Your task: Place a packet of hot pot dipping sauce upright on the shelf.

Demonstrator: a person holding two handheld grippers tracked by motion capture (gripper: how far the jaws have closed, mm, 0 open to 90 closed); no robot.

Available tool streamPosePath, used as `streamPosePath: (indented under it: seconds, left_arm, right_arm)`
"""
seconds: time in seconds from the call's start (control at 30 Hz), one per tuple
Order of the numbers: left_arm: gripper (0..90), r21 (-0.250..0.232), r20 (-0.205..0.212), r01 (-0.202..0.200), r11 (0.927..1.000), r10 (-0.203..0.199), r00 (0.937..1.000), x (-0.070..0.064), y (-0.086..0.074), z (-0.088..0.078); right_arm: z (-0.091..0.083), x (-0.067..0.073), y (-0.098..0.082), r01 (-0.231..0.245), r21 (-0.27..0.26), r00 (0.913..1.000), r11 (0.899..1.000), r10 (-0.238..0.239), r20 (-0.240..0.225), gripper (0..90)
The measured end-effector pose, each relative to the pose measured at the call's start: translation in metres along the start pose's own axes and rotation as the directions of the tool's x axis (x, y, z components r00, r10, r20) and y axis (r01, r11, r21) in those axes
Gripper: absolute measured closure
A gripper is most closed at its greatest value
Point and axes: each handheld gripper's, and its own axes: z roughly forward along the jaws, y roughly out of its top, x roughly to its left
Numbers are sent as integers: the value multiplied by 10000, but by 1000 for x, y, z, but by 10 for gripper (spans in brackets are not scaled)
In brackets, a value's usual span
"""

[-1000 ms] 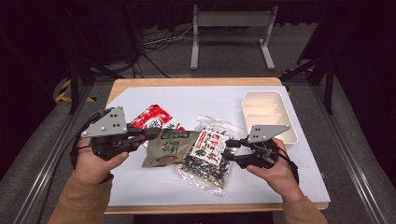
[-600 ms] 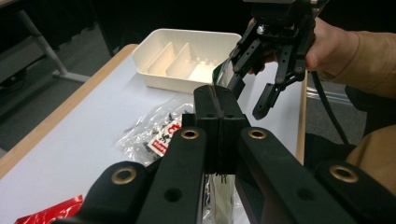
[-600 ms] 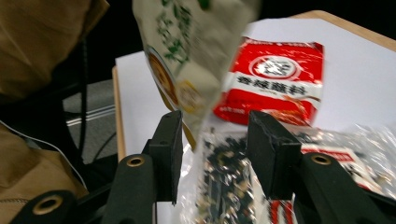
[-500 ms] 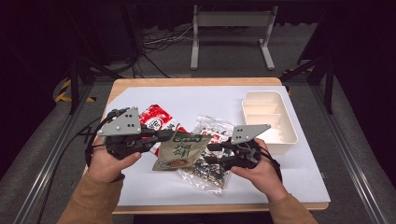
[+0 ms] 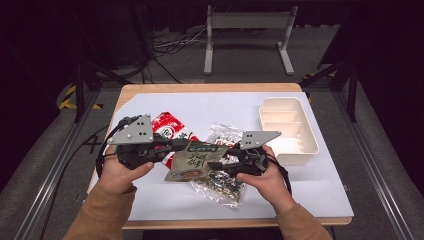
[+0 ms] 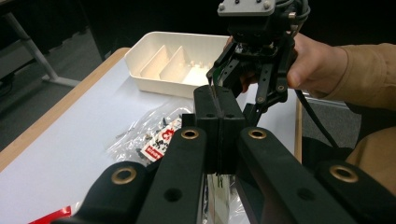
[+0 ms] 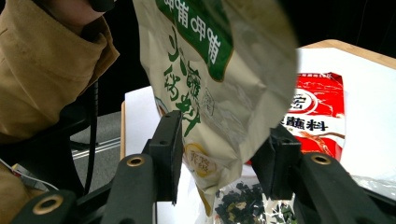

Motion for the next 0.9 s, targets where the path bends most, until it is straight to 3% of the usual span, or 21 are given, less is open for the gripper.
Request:
streamPosePath:
  seconds: [0.13,0.27,0.4,0.7,0.9]
  left_arm:
    - [900,7,27,-34,10000,34,10000,0,0,1]
    - [900,51,10,-27,10000,27,10000,1,-1,2]
    - [900,28,20,20,10000,-20,10000,2,-2,2]
    - [900,-79,12,149,9999,-149,9999,5,-4,0]
    - [900,-126,7,336,9994,-336,9994,9,-7,0]
  right_arm:
    - [5,-1,-2,-11,78,9999,10000,11,-111,598]
    - [6,0,-2,186,308,9997,9994,-182,-150,741]
    - [5,0,-1,361,483,9988,9982,-344,-362,817]
    - [3,4,3,894,724,9952,9934,-862,-472,889]
    - [-1,8,8,1173,966,9930,9884,-1152,-262,899]
